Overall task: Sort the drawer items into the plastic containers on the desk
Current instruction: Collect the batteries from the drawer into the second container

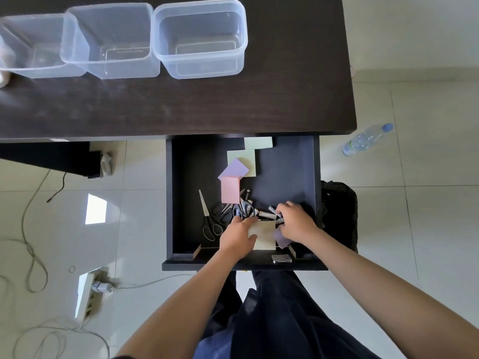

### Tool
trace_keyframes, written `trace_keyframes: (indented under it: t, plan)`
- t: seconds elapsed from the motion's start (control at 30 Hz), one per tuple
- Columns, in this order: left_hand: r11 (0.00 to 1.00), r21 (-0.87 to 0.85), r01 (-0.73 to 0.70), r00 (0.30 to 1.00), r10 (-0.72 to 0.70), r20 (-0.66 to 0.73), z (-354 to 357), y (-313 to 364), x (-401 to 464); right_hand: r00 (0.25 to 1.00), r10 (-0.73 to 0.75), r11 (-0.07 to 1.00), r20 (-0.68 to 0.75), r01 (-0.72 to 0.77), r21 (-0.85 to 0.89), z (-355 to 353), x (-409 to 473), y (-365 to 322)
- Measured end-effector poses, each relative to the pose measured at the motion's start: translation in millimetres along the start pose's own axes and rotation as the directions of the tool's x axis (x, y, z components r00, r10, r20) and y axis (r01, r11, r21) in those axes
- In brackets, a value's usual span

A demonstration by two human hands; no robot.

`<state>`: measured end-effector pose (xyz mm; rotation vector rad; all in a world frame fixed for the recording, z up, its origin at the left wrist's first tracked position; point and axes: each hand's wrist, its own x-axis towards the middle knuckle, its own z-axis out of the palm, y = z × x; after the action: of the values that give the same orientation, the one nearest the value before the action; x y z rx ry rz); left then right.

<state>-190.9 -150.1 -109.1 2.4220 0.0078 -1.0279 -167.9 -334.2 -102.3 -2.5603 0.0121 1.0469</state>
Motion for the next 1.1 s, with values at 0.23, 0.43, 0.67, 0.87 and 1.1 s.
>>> trace_keyframes:
  t: [0.23,0.43,0.67,0.87,1.1]
  plan:
    - [0.997,0.082,0.006,1.000,-0.004,-0.018,-2.8,10.1,12.1,0.986,-0.050,0.961,0.159,0.091,-0.260,-8.2,-3.5,1.5]
    - [0.999,0.000,-0.042,0.999,0.042,-0.006,-14.3,8.4,14.2,0.964,-0.059,0.952,0.259,0.133,-0.277,-16.4,-2.3,-2.8]
    - [0.923,-0.383,0.016,0.995,-0.054,-0.088,-60.0,-11.6,13.8,0.988,-0.109,0.994,0.112,0.108,0.014,-55.2,19.7,-5.8]
    - [0.916,-0.394,0.078,0.946,-0.193,-0.261,-91.1,-32.4,32.1,0.979,0.000,0.973,-0.205,0.047,0.224,-64.7,35.9,-8.0]
    - [0.982,-0.132,0.138,0.848,-0.186,-0.497,-78.2,-27.2,21.4,0.945,-0.109,0.974,-0.307,0.164,0.158,-34.1,17.0,-4.0]
